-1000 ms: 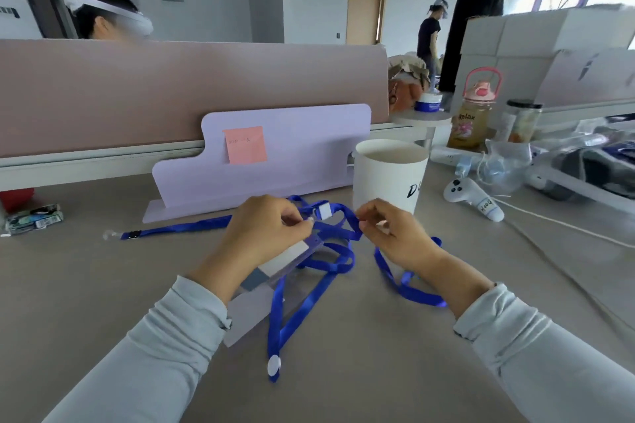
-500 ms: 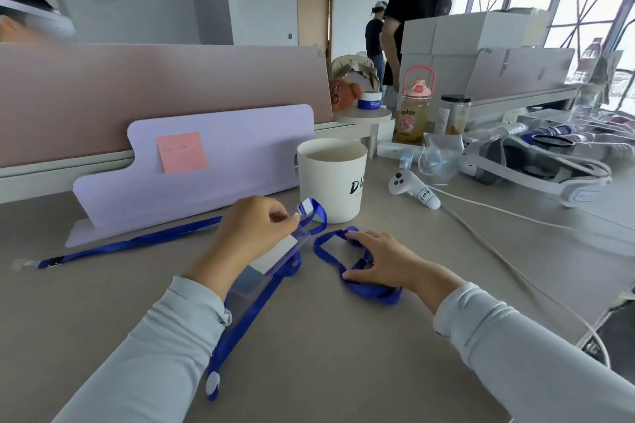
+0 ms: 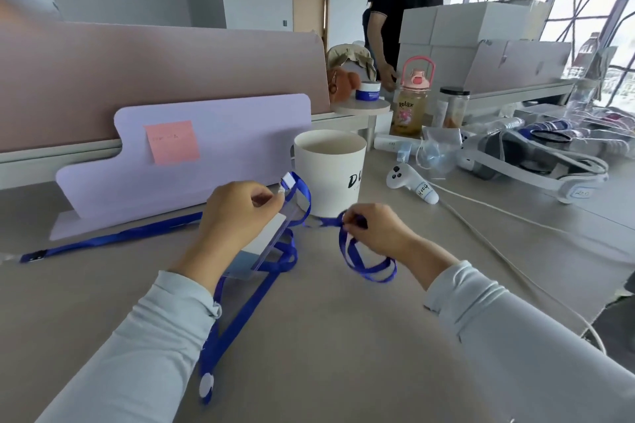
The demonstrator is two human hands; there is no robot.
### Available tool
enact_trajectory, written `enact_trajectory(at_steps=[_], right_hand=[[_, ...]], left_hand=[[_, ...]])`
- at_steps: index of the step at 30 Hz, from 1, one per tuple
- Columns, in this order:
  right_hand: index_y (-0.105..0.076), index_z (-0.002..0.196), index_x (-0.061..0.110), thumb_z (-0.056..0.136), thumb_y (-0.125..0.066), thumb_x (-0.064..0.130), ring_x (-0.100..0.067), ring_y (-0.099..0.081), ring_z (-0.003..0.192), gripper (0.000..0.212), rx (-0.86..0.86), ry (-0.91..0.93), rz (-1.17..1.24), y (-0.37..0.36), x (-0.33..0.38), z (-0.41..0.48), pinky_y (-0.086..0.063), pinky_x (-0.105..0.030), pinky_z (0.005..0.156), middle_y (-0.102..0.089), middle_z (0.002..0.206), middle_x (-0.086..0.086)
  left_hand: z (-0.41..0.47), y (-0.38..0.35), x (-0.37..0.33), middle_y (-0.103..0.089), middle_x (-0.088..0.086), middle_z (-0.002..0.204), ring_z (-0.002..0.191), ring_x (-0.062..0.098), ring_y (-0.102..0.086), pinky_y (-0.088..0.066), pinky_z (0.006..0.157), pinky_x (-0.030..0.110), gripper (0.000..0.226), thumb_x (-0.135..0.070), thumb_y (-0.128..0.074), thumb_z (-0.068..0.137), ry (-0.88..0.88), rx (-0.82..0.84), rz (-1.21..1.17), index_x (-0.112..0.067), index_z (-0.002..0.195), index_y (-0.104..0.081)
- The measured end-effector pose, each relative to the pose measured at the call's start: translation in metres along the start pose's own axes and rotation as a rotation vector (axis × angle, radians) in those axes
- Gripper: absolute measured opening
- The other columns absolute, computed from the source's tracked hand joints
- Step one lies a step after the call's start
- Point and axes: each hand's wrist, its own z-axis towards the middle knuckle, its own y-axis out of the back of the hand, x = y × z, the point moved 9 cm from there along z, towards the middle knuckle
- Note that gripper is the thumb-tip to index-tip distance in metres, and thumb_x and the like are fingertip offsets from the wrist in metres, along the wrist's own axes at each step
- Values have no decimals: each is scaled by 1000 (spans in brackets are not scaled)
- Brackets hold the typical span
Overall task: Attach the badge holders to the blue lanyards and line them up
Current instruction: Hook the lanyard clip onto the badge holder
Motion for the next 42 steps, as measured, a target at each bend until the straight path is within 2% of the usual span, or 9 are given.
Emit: enact_trajectory(at_steps=[8,11,14,17,21,26,32,39,42], right_hand=[[-58,96,3,91,-48,9,-19,-50,72,12,-509,219,38,98,75,57,-38,-25,64,-58,86,-5],[-54,99,3,93,-46,11,-20,-48,74,14,-589,253,8,108,93,85,-39,-31,63,-62,98,-13],[-52,100,-1,93,-44,8,-25,-48,78,14,-627,267,-5,111,98,110,-24,-20,59,-57,109,-15],[-53,102,0,93,-43,8,-27,-53,95,15,-692,243,65,118,94,126,-31,-19,68,-56,112,-14],[-54,102,2,92,-41,6,-30,-51,105,16,-719,231,118,121,96,142,-44,-31,80,-52,101,-6],[-56,101,0,91,-46,7,-30,-55,99,16,-595,201,18,98,91,152,-41,-30,78,-56,116,-16],[-63,94,6,85,-48,10,-33,-58,93,18,-468,79,-59,73,61,140,-49,-37,78,-66,100,-13],[-68,91,9,82,-55,22,-32,-42,112,20,-420,53,-231,75,61,114,-41,-38,93,-55,119,-6],[-68,89,7,85,-55,20,-29,-47,105,19,-475,179,-196,70,81,96,-40,-29,86,-59,110,-6]], left_hand=[[9,14,12,-63,0,68,65,18,-55,-40,57,26,31,-36,-55,89,5,-86,-76,-10,74,-65],[10,14,17,-56,-8,59,56,9,-49,-33,52,14,28,-34,-55,89,-20,-109,-80,-13,72,-63],[11,13,23,-54,-10,57,55,7,-49,-34,52,8,26,-32,-56,89,-29,-121,-93,-13,74,-65],[13,13,26,-50,-10,54,52,8,-46,-34,52,7,28,-31,-55,90,-40,-123,-82,-12,72,-64],[15,15,34,-47,-11,50,48,6,-45,-33,50,7,27,-31,-56,90,-21,-135,-90,-14,71,-64],[16,16,35,-41,-13,47,54,-1,-48,-33,50,6,31,-29,-56,90,-45,-137,-117,-23,60,-53],[15,10,40,-62,-3,68,61,9,-53,-38,57,13,25,-32,-57,88,29,-104,-164,-11,82,-68],[16,17,36,-64,-7,83,72,8,-56,-37,62,8,23,-29,-57,89,53,-80,-152,-11,98,-69],[17,26,33,-67,-3,95,83,12,-58,-40,67,16,25,-27,-56,90,40,-33,-132,-13,106,-68]])
